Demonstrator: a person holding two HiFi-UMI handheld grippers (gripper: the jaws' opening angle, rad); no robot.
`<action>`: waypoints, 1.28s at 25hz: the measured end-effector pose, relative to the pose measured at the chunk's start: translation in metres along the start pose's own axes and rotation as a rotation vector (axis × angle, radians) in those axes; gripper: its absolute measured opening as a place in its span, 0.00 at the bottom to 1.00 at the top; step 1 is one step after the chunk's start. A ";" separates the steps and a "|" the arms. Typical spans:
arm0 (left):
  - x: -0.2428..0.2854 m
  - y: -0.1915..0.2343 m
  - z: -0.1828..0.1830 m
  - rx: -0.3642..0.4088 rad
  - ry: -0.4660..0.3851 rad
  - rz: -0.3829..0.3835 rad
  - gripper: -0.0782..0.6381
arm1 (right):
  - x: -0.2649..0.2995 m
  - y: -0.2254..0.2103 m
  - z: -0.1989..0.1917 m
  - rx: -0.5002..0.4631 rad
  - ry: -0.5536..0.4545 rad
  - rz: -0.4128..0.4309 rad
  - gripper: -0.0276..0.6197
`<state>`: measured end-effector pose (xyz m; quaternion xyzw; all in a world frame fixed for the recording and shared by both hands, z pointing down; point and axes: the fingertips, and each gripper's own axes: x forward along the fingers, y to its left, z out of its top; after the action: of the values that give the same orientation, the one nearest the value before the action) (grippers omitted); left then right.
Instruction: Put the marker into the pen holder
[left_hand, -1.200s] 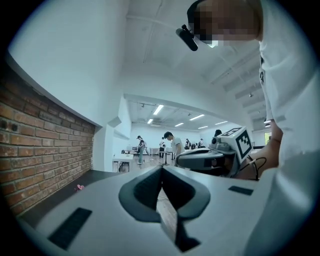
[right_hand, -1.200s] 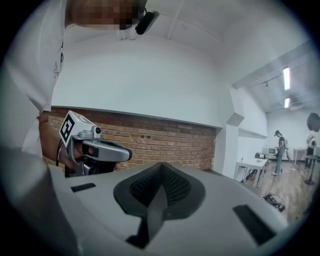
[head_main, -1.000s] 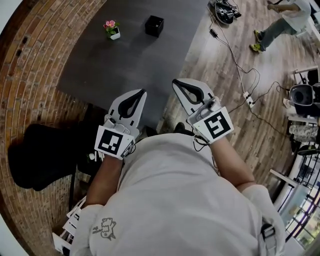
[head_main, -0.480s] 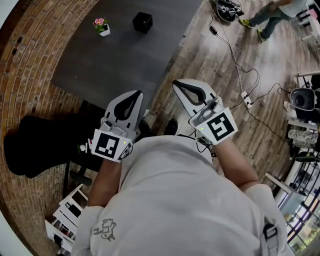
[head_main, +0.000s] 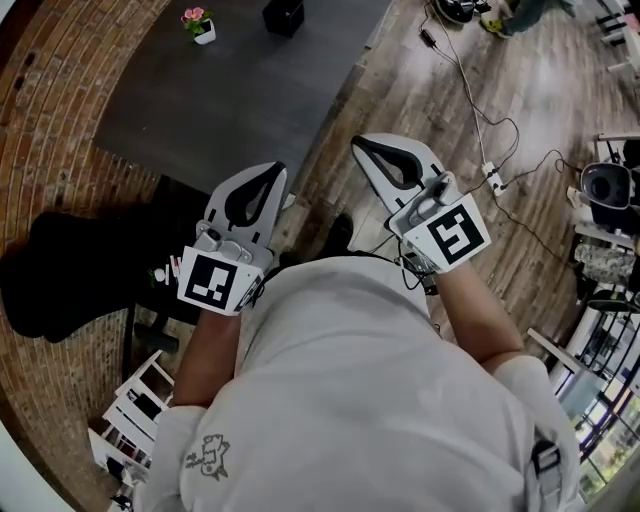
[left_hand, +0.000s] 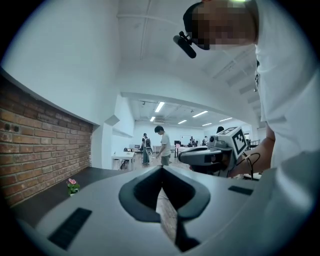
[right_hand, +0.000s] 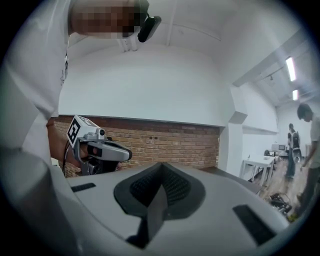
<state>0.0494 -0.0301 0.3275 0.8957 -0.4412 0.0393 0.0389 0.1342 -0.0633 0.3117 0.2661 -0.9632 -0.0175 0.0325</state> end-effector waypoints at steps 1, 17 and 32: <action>-0.005 0.001 0.000 -0.008 -0.004 -0.006 0.12 | 0.000 0.004 0.002 -0.005 -0.004 -0.008 0.05; -0.147 0.021 0.006 -0.004 -0.049 -0.023 0.12 | 0.019 0.157 0.027 -0.039 -0.015 -0.032 0.05; -0.226 0.014 0.000 -0.011 -0.071 -0.017 0.12 | 0.019 0.238 0.037 -0.087 -0.043 -0.065 0.05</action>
<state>-0.0993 0.1394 0.3040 0.9001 -0.4348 0.0045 0.0285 -0.0063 0.1317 0.2883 0.2949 -0.9530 -0.0661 0.0229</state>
